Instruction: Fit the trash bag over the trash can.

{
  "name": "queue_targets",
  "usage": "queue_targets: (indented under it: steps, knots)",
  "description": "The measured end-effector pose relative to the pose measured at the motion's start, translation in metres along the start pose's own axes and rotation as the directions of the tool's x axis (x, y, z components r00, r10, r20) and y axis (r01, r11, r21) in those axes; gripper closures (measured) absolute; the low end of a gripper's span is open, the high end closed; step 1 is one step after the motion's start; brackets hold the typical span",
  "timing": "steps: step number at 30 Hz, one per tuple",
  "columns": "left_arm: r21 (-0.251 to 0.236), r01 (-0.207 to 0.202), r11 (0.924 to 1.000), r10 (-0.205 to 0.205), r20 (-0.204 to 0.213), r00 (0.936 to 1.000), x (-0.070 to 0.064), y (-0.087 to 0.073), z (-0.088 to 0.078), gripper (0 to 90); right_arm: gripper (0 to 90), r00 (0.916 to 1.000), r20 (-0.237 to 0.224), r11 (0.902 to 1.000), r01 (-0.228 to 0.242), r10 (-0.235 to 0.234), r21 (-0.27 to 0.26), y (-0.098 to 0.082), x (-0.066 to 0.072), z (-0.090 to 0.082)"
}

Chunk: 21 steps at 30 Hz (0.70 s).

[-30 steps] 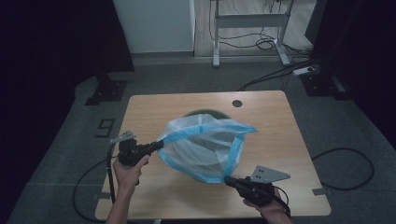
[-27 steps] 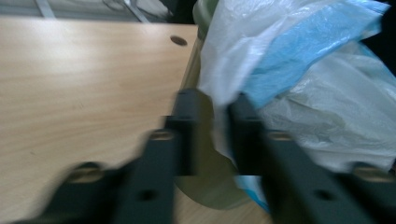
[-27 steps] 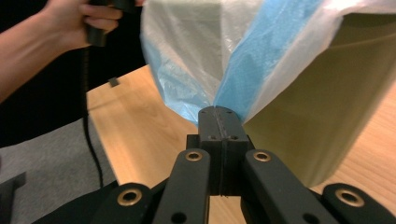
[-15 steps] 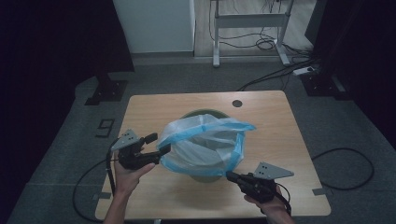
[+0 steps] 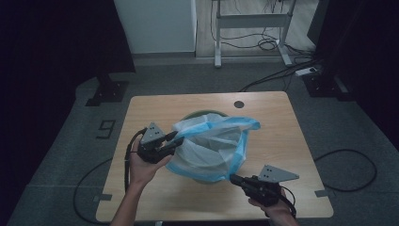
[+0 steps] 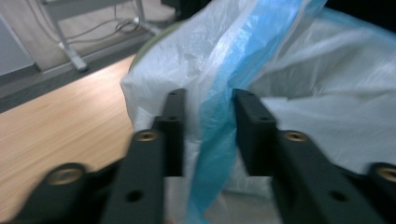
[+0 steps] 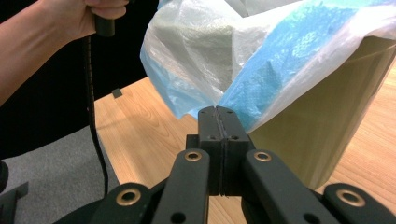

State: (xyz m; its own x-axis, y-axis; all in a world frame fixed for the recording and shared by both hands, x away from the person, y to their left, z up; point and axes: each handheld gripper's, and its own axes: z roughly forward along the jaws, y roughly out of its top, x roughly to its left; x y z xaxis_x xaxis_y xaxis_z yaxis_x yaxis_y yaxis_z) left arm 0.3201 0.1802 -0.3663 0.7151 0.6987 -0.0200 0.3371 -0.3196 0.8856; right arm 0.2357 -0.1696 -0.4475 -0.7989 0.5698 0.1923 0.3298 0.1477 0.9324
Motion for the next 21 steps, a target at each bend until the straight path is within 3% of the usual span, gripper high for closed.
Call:
queue_targets:
  steps: [3,5,8,11,15,18,19,21]
  knots:
    - [-0.018,0.039,0.9991,-0.039,0.020,0.9991,0.004,0.003,-0.001,79.9,78.4,1.0000,0.005,1.0000,0.008,-0.008,-0.002,0.000,0.001,-0.004]
    - [-0.019,0.050,0.9986,-0.049,0.029,0.9984,0.005,0.004,-0.001,84.0,65.1,0.9993,0.033,0.9997,0.018,-0.018,-0.016,0.003,0.003,-0.009]
    - [-0.024,0.062,0.9978,-0.061,0.040,0.9974,0.006,0.004,-0.001,87.2,49.3,0.9948,0.101,0.9967,0.020,-0.012,-0.079,0.016,0.002,-0.022]
    - [-0.035,0.072,0.9968,-0.071,0.041,0.9966,0.006,0.004,0.000,88.4,42.9,0.9863,0.165,0.9932,0.009,0.010,-0.116,0.032,-0.006,-0.029]
    - [-0.051,0.087,0.9949,-0.086,0.040,0.9955,0.008,0.005,-0.001,89.4,35.2,0.9669,0.249,0.9930,-0.027,0.055,-0.115,0.056,-0.027,-0.024]
    - [-0.061,0.096,0.9935,-0.094,0.038,0.9949,0.011,0.005,-0.002,89.6,31.8,0.9414,0.328,0.9926,-0.043,0.079,-0.114,0.068,-0.047,-0.016]
    - [-0.062,0.097,0.9934,-0.095,0.035,0.9949,0.012,0.005,-0.002,89.7,31.7,0.9363,0.341,0.9925,-0.045,0.082,-0.114,0.070,-0.051,-0.014]
    - [-0.066,0.101,0.9927,-0.099,0.034,0.9945,0.015,0.005,-0.003,89.8,31.1,0.9206,0.385,0.9938,-0.029,0.068,-0.107,0.075,-0.062,-0.011]
